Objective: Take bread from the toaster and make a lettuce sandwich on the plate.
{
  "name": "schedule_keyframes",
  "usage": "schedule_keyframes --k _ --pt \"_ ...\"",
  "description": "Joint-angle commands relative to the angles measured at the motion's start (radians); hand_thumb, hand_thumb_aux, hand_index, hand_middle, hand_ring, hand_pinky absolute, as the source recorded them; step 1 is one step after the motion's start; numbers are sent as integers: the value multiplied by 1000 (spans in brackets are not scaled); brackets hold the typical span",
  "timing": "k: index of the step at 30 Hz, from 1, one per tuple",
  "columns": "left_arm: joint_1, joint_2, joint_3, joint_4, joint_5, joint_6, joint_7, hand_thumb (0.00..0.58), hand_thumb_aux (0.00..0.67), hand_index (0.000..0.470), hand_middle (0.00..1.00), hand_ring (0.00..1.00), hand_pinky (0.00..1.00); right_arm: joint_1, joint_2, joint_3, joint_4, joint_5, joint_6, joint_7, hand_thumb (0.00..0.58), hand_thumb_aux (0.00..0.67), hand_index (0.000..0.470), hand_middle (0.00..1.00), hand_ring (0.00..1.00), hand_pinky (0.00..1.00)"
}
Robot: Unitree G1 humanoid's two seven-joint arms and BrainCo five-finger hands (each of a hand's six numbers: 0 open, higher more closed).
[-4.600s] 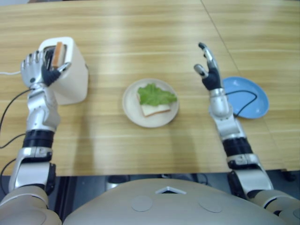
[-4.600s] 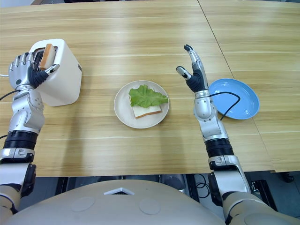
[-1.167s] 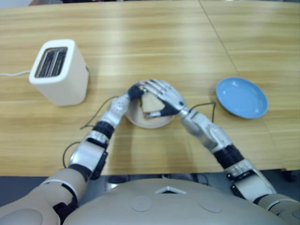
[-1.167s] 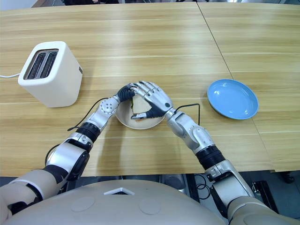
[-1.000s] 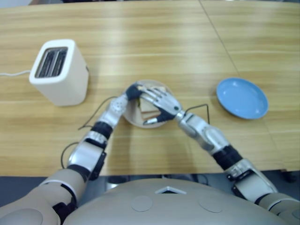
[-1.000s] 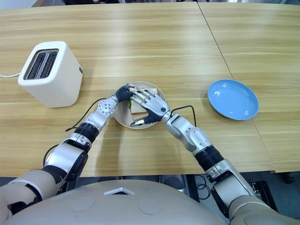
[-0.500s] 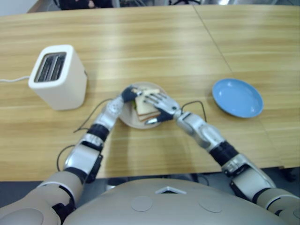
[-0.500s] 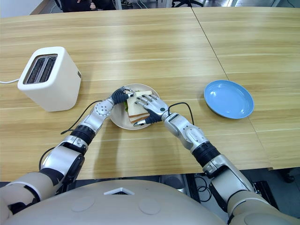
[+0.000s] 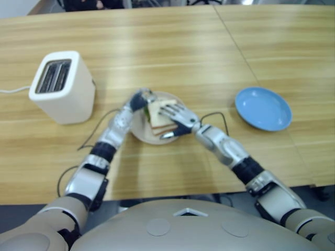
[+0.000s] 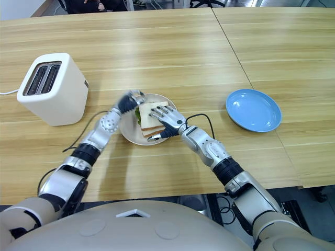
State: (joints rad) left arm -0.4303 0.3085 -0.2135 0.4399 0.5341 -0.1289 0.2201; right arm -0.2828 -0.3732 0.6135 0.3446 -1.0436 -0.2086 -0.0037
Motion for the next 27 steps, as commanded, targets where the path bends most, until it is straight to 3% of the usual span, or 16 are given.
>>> schedule_keyframes --k 1,3,9,10,11,12,13,14,15,16,21,27 --pt "52 69 69 -309 190 98 153 0 0 0 0 0 0 81 -18 114 255 -30 25 139 0 0 0 0 0 0" --pt "67 93 77 -371 218 129 124 0 0 0 0 0 0 79 -15 114 267 -21 18 138 0 0 0 0 0 0" --pt "106 73 94 -342 70 79 10 0 0 0 0 0 0 70 -2 89 259 28 -15 89 0 0 0 0 0 0" --pt "115 63 98 -336 37 66 -7 0 0 0 0 0 0 65 4 74 246 47 -25 58 53 32 22 24 24 24" --pt "123 53 102 -328 2 53 -24 0 0 0 0 0 0 62 14 50 219 75 -42 18 357 255 175 478 478 478" --pt "131 41 107 -318 -44 36 -51 40 24 16 0 0 0 61 20 25 180 100 -61 -29 541 497 341 1000 1000 1000" --pt "138 30 114 -310 -86 22 -72 40 24 16 0 0 0 60 24 2 144 126 -84 -62 541 497 341 1000 1000 1000" --pt "144 21 122 -306 -126 7 -93 564 557 382 1000 1000 1000 61 24 -17 106 146 -106 -92 580 670 460 1000 1000 1000" --pt "151 16 126 -305 -161 -8 -119 564 557 382 1000 1000 1000 62 21 -39 61 157 -126 -139 580 670 460 1000 1000 1000" --pt "158 18 121 -308 -178 -25 -143 580 670 460 1000 1000 1000 64 18 -63 18 168 -145 -181 580 670 460 1000 1000 1000" --pt "205 27 129 -386 -250 -106 -207 580 670 460 1000 1000 1000 104 0 -223 -238 231 -208 -367 580 670 460 1000 1000 1000" --pt "261 58 234 -533 -353 -121 -255 580 670 460 1000 1000 1000 188 -16 -387 -443 327 -227 -387 580 670 460 1000 1000 1000"
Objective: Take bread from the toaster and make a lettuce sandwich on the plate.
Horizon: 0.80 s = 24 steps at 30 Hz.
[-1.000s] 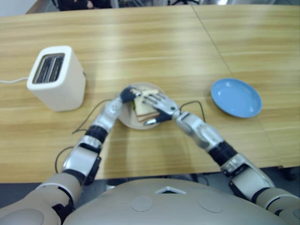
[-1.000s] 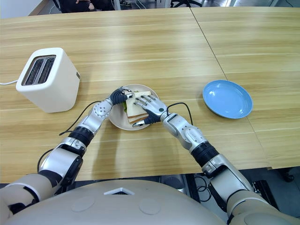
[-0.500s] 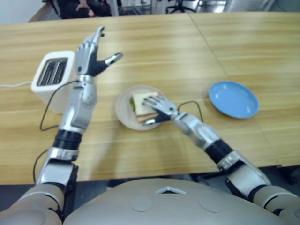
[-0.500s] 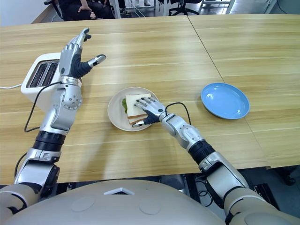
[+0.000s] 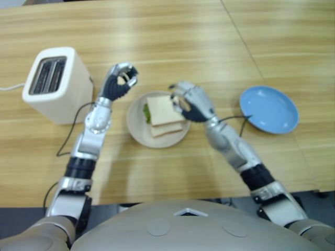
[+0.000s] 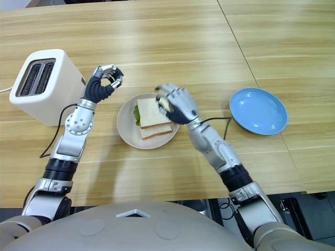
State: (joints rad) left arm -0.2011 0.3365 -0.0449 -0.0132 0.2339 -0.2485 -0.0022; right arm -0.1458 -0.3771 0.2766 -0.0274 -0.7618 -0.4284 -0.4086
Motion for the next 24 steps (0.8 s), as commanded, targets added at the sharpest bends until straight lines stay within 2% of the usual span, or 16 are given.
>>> schedule_keyframes --k 1,8,12,15,18,24 --pt "47 42 86 -113 -64 3 -44 580 670 460 1000 1000 1000 64 -19 -64 -87 53 -2 34 580 670 460 1000 1000 1000" --pt "157 150 159 -234 -183 46 -218 580 670 460 1000 1000 1000 178 -79 -124 -129 96 25 144 580 670 460 1000 1000 1000" --pt "270 265 52 -256 -97 55 -381 580 670 460 1000 1000 1000 238 -123 -131 -141 153 37 262 580 670 460 1000 1000 1000" --pt "340 338 -37 -231 -8 82 -470 580 670 460 1000 1000 1000 291 -192 -89 -152 206 41 432 580 670 460 1000 1000 1000" --pt "369 368 -83 -214 24 102 -520 580 670 460 1000 1000 1000 337 -244 -92 -202 269 28 534 580 670 460 1000 1000 1000" --pt "394 388 -94 -194 44 137 -566 580 670 460 1000 1000 1000 455 -361 -205 -321 578 74 754 580 670 460 1000 1000 1000"
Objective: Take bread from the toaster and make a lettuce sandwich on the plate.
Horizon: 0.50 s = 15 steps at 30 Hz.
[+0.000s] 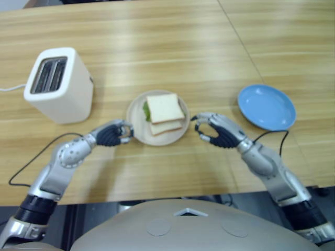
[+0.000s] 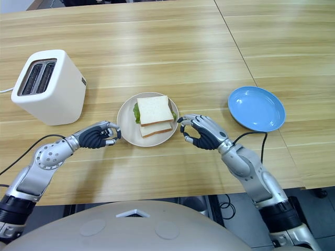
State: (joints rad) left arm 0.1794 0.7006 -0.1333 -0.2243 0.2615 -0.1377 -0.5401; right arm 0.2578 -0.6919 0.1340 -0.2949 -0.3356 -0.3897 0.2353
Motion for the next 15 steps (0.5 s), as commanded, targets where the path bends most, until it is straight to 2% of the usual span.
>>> schedule_keyframes --k 1,7,12,15 --pt "17 27 -2 17 20 32 -32 580 670 460 1000 1000 1000 72 -62 -70 -69 183 47 143 580 670 460 1000 1000 1000" --pt "36 56 13 17 33 52 -54 580 670 460 1000 1000 1000 106 -66 -7 -98 238 99 283 580 670 460 1000 1000 1000" --pt "59 85 40 18 23 64 -75 580 670 460 1000 1000 1000 48 -9 137 -16 161 130 354 580 670 460 1000 1000 1000" --pt "51 89 2 57 32 73 -107 580 670 460 1000 1000 1000 -7 43 223 70 112 135 377 580 670 460 1000 1000 1000"
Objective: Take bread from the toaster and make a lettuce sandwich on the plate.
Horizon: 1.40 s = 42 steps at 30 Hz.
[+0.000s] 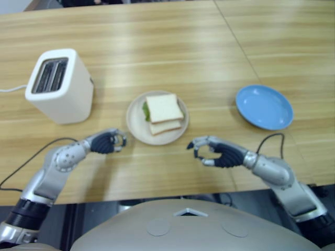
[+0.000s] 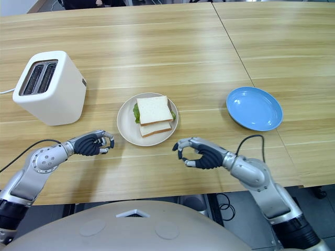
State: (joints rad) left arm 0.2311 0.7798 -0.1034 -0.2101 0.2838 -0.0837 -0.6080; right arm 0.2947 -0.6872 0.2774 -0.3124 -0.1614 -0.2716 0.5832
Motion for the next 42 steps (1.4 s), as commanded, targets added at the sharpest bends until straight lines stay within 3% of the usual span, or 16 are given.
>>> schedule_keyframes --k 1,12,21,22,24,25,26,28,29,30,31,32,33,34,38,42 --pt "-8 3 -47 58 13 20 -49 580 670 460 1000 1000 1000 -64 55 101 121 -77 12 32 580 670 460 1000 1000 1000" --pt "-202 -154 -209 328 94 2 -9 580 670 460 1000 1000 1000 -282 155 184 536 -215 -90 -61 580 670 460 1000 1000 1000" --pt "-445 -310 -217 589 163 -72 226 580 670 460 1000 1000 1000 -578 275 200 998 -324 -219 -359 580 670 460 1000 1000 1000" --pt "-467 -320 -212 614 166 -80 254 580 654 449 1000 1000 1000 -612 292 197 1054 -330 -235 -395 580 670 460 1000 1000 1000" --pt "-502 -333 -209 657 173 -93 299 562 552 379 1000 1000 1000 -676 316 203 1150 -370 -256 -493 580 670 460 1000 1000 1000" --pt "-515 -337 -208 675 174 -102 319 503 426 292 1000 1000 1000 -704 324 205 1192 -386 -266 -538 580 670 460 1000 1000 1000" --pt "-525 -340 -207 688 177 -106 338 468 376 258 1000 1000 1000 -727 329 207 1223 -405 -276 -583 580 670 460 1000 1000 1000" --pt "-536 -336 -212 701 192 -108 367 319 221 152 1000 1000 1000 -753 326 207 1248 -433 -293 -661 580 670 460 824 824 824" --pt "-536 -332 -209 700 194 -110 381 0 0 0 847 847 847 -757 321 200 1251 -432 -311 -682 580 670 460 404 404 404" --pt "-533 -328 -197 693 193 -106 401 0 0 0 576 576 576 -755 312 192 1240 -430 -327 -701 568 573 393 122 122 122" --pt "-529 -321 -185 683 195 -102 421 0 0 0 576 576 576 -752 299 186 1221 -436 -339 -726 568 573 393 122 122 122" --pt "-523 -312 -168 665 198 -97 449 0 0 0 122 122 122 -742 283 172 1191 -431 -355 -743 445 347 238 0 0 0" --pt "-517 -306 -148 645 197 -93 476 0 0 0 0 0 0 -730 270 154 1160 -415 -375 -751 156 97 67 0 0 0" --pt "-510 -303 -126 623 190 -90 499 0 0 0 0 0 0 -715 257 134 1125 -395 -391 -754 0 0 0 0 0 0" --pt "-491 -319 -23 518 132 -102 580 0 0 0 0 0 0 -626 235 15 940 -240 -423 -718 0 0 0 0 0 0" --pt "-492 -407 83 432 -30 -136 610 0 0 0 0 0 0 -564 287 -84 798 -27 -374 -631 0 0 0 0 0 0"
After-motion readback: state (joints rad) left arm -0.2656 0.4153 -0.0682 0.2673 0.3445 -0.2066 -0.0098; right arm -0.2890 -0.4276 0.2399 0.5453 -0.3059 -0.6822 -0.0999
